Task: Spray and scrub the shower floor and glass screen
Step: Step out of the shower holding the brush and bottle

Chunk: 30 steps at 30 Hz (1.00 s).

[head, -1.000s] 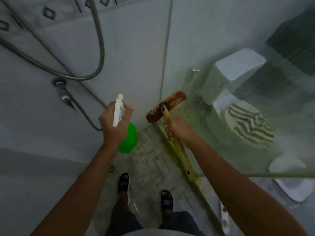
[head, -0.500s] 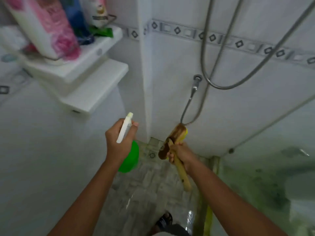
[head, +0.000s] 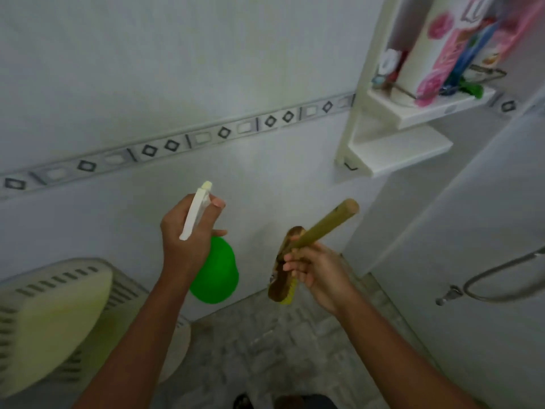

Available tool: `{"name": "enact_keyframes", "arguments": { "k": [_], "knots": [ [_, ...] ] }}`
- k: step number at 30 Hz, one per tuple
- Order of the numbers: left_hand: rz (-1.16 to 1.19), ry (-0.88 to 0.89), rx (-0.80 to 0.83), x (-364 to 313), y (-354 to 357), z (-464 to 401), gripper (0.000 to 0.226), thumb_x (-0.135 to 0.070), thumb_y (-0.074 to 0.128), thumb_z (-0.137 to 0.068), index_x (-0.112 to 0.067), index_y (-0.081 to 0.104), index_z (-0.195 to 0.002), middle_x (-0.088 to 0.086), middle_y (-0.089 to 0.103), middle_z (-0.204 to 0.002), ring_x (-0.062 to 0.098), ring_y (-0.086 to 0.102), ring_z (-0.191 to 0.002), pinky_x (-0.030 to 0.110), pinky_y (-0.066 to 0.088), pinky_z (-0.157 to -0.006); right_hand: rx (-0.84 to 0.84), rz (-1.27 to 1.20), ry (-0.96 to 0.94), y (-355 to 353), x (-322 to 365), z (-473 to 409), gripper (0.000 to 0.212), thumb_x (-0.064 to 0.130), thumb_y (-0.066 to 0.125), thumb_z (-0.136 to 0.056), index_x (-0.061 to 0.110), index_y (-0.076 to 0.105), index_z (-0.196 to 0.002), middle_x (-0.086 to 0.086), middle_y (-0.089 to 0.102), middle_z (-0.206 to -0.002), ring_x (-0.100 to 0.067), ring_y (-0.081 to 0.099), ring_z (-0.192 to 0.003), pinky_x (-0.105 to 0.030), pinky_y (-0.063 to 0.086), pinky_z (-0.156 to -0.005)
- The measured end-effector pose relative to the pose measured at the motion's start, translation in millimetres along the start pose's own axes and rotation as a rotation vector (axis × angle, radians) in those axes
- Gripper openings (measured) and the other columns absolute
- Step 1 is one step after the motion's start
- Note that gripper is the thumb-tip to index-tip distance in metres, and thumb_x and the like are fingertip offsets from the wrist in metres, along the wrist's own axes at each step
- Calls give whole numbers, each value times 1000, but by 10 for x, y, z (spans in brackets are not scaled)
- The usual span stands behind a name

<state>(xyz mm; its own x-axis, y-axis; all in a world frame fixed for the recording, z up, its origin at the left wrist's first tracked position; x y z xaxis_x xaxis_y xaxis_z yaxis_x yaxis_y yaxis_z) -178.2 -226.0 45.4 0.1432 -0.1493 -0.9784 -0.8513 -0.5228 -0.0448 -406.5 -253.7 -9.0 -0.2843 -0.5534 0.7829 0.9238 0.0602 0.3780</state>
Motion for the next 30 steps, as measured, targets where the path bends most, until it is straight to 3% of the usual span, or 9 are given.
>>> {"name": "enact_keyframes", "arguments": {
  "k": [3, 4, 9, 14, 16, 20, 26, 28, 30],
  "knots": [
    [-51, 31, -172, -141, -751, 16, 27, -24, 67, -100, 2, 73, -101, -7, 75, -89, 9, 72, -84, 38, 66, -61, 170, 117, -53, 698, -78, 57, 28, 22, 73, -84, 7, 65, -106, -11, 61, -72, -20, 59, -55, -29, 43, -55],
    [-69, 41, -234, -176, -1006, 35, 26, -22, 66, -101, 4, 73, -102, -8, 74, -89, 8, 72, -84, 37, 66, -61, 216, 174, -75, 947, -111, 70, 29, 27, 74, -83, 9, 65, -104, -9, 59, -70, -19, 57, -54, -31, 41, -55],
    [-144, 95, -502, -300, -1914, 144, 45, -46, 69, -88, -1, 73, -96, 26, 68, -93, 13, 68, -76, 39, 66, -61, 397, 397, -195, 1918, -298, 36, 28, 35, 62, -94, 13, 63, -112, -1, 48, -58, -15, 42, -48, -29, 32, -48],
    [-274, 100, -748, -153, -2730, 297, 38, -42, 70, -92, -4, 73, -90, 22, 70, -83, 38, 68, -76, 52, 63, -71, 605, 781, -262, 2895, -649, -99, 32, 47, 44, -100, 21, 57, -114, 11, 50, -62, -6, 47, -54, -24, 36, -53],
    [-305, 65, -829, -28, -2929, 371, 30, -38, 72, -93, -8, 72, -88, 11, 67, -73, 26, 62, -65, 40, 56, -66, 685, 974, -340, 3284, -861, -172, 35, 48, 40, -101, 21, 53, -118, 9, 56, -77, -8, 55, -69, -24, 39, -60],
    [-370, 55, -890, 212, -3120, 435, 22, -31, 73, -94, -10, 70, -87, 0, 63, -68, 9, 57, -59, 27, 48, -59, 799, 1168, -414, 3892, -1258, -284, 39, 45, 39, -103, 16, 43, -128, -2, 60, -101, -21, 61, -92, -30, 46, -72],
    [-411, 34, -946, 613, -3362, 403, 29, -35, 71, -92, -6, 70, -96, 4, 67, -76, 10, 61, -65, 27, 51, -60, 928, 1312, -358, 4486, -1678, -527, 44, 42, 47, -100, 6, 57, -124, -9, 64, -115, -23, 62, -101, -33, 51, -85],
    [-427, 26, -949, 755, -3408, 388, 23, -25, 75, -94, -4, 69, -99, 6, 67, -79, 14, 62, -68, 31, 53, -62, 964, 1353, -331, 4580, -1747, -607, 39, 38, 49, -100, 5, 61, -114, -10, 66, -104, -21, 63, -89, -34, 54, -75],
    [-437, 2, -941, 873, -3439, 378, 23, -22, 77, -93, -3, 69, -103, 9, 67, -81, 21, 63, -69, 34, 54, -62, 1009, 1364, -285, 4627, -1765, -648, 30, 34, 48, -100, 9, 61, -92, -5, 61, -80, -14, 56, -66, -23, 43, -55]
  ]
}}
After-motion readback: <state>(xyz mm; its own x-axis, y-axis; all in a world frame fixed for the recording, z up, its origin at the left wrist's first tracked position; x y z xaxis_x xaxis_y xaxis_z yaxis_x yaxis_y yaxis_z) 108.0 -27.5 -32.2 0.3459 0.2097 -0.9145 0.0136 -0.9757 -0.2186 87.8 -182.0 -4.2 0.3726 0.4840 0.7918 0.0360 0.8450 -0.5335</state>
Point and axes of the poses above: each hand's wrist, its own z-axis away from the middle knuckle, its own y-axis out of the palm, x = y × z, the point moved 1 cm from there along -z, towards the middle knuckle
